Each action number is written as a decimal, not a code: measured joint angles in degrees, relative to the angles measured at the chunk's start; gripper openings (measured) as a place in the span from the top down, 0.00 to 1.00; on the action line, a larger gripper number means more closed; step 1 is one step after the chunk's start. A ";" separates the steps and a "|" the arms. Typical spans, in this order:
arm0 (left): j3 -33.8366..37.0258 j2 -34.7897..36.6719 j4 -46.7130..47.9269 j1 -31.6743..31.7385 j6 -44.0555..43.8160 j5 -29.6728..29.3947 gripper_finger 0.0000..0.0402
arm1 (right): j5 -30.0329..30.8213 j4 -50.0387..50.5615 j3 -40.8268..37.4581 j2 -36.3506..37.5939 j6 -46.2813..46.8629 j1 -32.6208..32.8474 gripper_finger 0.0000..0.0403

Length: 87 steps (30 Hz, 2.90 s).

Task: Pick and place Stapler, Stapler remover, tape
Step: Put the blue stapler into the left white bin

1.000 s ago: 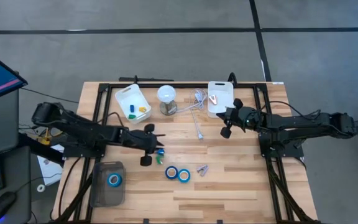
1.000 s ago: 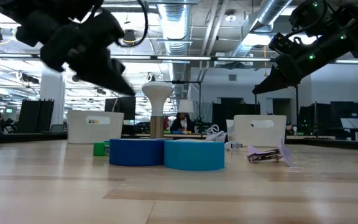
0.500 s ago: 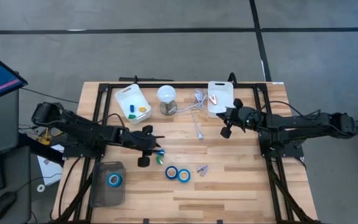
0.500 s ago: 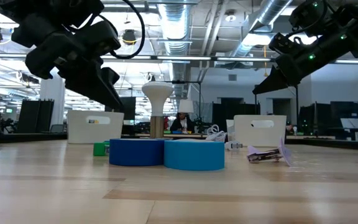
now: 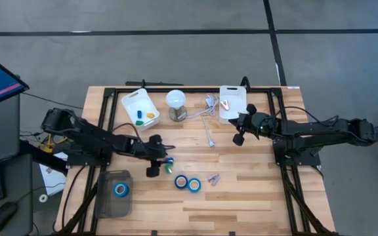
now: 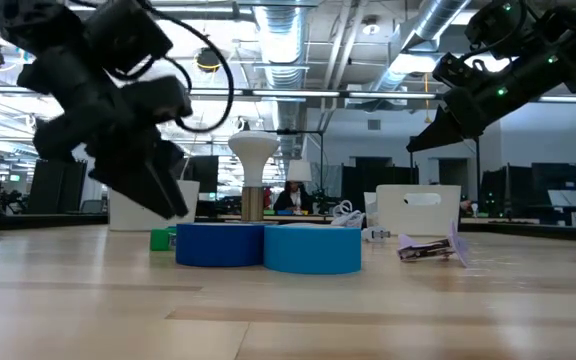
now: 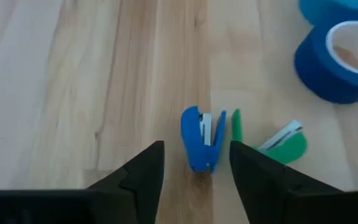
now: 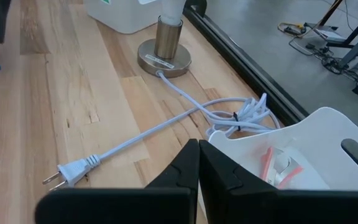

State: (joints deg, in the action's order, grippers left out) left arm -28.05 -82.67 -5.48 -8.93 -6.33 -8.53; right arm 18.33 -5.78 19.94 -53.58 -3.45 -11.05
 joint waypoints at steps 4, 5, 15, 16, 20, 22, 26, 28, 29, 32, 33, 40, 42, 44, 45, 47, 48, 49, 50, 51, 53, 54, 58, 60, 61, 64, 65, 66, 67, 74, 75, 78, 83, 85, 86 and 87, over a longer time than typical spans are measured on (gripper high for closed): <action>-0.02 -2.85 -0.53 0.00 -0.14 -0.77 0.56 | 0.00 -0.02 0.00 0.00 -0.02 0.02 1.00; 0.00 -3.67 -0.80 0.00 -0.16 -0.90 0.56 | 0.00 -0.02 0.00 0.00 -0.02 0.00 1.00; -0.04 -7.34 -6.75 0.06 -0.20 -0.88 0.58 | 0.01 -0.01 0.00 0.00 -0.02 0.00 1.00; -0.04 -7.34 -6.77 0.20 -0.20 -0.86 0.58 | 0.02 0.00 0.00 0.00 -0.02 0.00 1.00; -0.04 -7.34 -6.85 0.36 -0.59 -0.63 0.63 | 0.01 0.00 0.00 0.00 -0.02 0.00 1.00; -0.04 -7.34 -6.93 0.37 -0.59 -0.70 0.67 | 0.02 0.00 0.00 0.00 -0.02 0.02 1.00; -0.04 -7.34 -6.94 0.39 -0.61 -0.88 0.76 | 0.02 0.00 0.00 0.00 -0.02 0.00 1.00; -0.04 -7.34 -6.98 0.39 -0.59 -0.88 0.81 | 0.02 0.02 0.00 0.00 -0.02 0.01 1.00; -0.04 -7.34 -6.99 0.39 -0.59 -0.88 0.82 | 0.02 0.02 0.00 0.00 -0.02 0.02 1.00; -0.04 -7.34 -7.06 0.39 -0.60 -0.88 0.86 | 0.02 0.02 0.00 0.00 -0.02 0.01 1.00; -0.04 -7.34 -7.08 0.39 -0.59 -0.88 0.87 | 0.02 0.02 0.00 0.00 -0.02 0.00 1.00; -0.02 -6.94 -6.48 0.39 0.03 -3.62 0.84 | 0.02 0.02 0.00 0.00 -0.04 0.02 1.00; 0.00 -5.92 -6.03 0.71 0.70 -5.35 0.84 | 0.01 0.04 0.00 0.00 -0.03 0.00 1.00; 0.00 -4.06 -4.45 1.28 2.06 -6.04 0.84 | 0.01 0.22 0.00 0.00 -0.03 0.02 1.00; 0.00 -3.09 -4.23 1.74 2.79 -6.41 0.84 | 0.02 0.29 0.00 0.00 -0.02 0.00 1.00; 0.00 -0.05 -2.18 2.98 3.68 -7.13 0.85 | 0.02 0.37 0.00 0.00 -0.04 0.00 1.00; -0.02 1.59 -1.06 3.69 4.25 -7.61 0.85 | 0.02 0.39 0.00 0.00 -0.02 0.01 1.00; 0.00 3.55 0.86 4.39 4.83 -8.34 0.85 | 0.02 0.39 0.00 0.00 -0.03 0.02 1.00; 0.00 5.20 1.97 5.29 5.52 -9.25 0.85 | 0.04 0.41 0.00 0.00 -0.03 0.01 1.00; -0.02 7.18 3.59 6.04 6.45 -10.29 0.85 | 0.04 0.48 0.00 0.00 -0.03 0.00 1.00; -0.02 11.00 6.13 7.81 8.08 -12.72 0.85 | 0.04 0.64 0.00 0.00 -0.03 0.00 1.00; -0.02 13.22 7.76 8.77 9.07 -13.72 0.85 | 0.04 0.74 0.00 -0.02 -0.04 0.00 1.00; -0.01 20.60 11.07 13.24 12.11 -17.01 0.85 | 0.02 0.76 0.00 0.00 -0.02 -0.11 1.00; 0.00 24.05 12.03 15.45 13.47 -17.92 0.85 | 0.02 0.77 0.00 0.00 -0.02 -0.32 1.00; -0.02 25.46 11.58 16.80 14.06 -18.30 0.85 | 0.00 0.78 0.00 -0.01 -0.02 -0.42 1.00; -0.02 29.05 12.05 20.64 14.99 -18.52 0.85 | -0.03 0.86 0.00 0.00 -0.01 -0.80 1.00; -0.02 29.87 12.34 21.90 15.04 -18.47 0.85 | -0.02 0.90 0.00 0.00 0.05 -0.87 1.00; -0.02 30.40 13.02 23.16 15.05 -18.53 0.85 | -0.04 0.97 0.00 0.00 0.05 -1.06 1.00; -0.02 30.61 13.16 24.52 15.02 -18.50 0.85 | -0.04 1.01 0.00 0.00 0.05 -1.11 1.00; 0.40 28.08 17.90 31.79 10.23 -16.56 0.85 | -0.09 1.08 0.00 -0.01 0.03 -1.51 1.00; 0.82 27.56 17.90 32.55 9.71 -16.53 0.85 | -0.09 1.07 0.00 0.00 0.03 -1.51 1.00; 2.37 25.49 18.21 35.08 5.98 -16.46 0.85 | -0.11 1.09 0.00 0.00 0.03 -1.51 1.00; 4.63 22.52 17.62 38.94 0.08 -16.48 0.85 | -0.24 1.09 0.00 0.00 0.03 -1.49 1.00; 5.18 21.59 17.34 40.24 -1.32 -16.46 0.85 | -0.25 1.09 0.00 0.00 0.03 -1.49 1.00; 5.44 21.30 17.12 40.85 -1.55 -16.48 0.85 | -0.25 1.09 0.00 0.00 0.03 -1.49 1.00; 5.50 20.87 16.98 41.34 -1.64 -16.47 0.85 | -0.25 1.09 0.00 0.00 0.03 -1.49 1.00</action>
State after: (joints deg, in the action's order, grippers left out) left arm -22.56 -61.81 11.50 32.41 -7.96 -25.01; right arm 18.07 -4.69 19.94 -53.58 -3.42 -12.53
